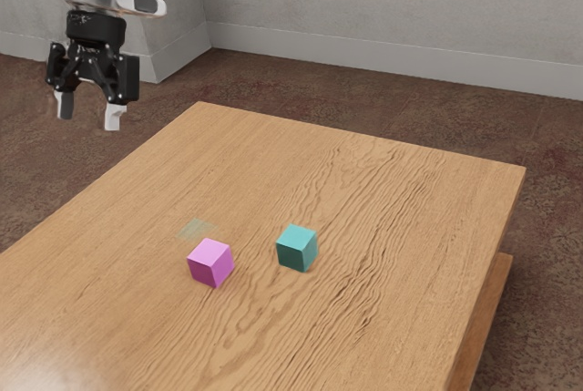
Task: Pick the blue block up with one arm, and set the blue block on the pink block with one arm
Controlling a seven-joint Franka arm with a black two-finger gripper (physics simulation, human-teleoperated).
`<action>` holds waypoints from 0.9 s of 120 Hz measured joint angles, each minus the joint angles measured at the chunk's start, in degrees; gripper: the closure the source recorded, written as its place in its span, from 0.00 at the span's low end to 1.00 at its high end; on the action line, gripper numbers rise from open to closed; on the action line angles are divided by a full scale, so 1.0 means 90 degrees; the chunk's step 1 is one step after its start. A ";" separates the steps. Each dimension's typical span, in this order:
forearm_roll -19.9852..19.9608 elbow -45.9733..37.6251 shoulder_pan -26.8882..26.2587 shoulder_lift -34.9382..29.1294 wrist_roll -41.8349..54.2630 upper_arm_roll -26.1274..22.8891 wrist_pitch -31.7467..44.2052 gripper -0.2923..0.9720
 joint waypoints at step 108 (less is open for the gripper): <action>0.1486 -0.2782 -0.0211 0.2800 -0.2199 -0.1509 0.8670 0.23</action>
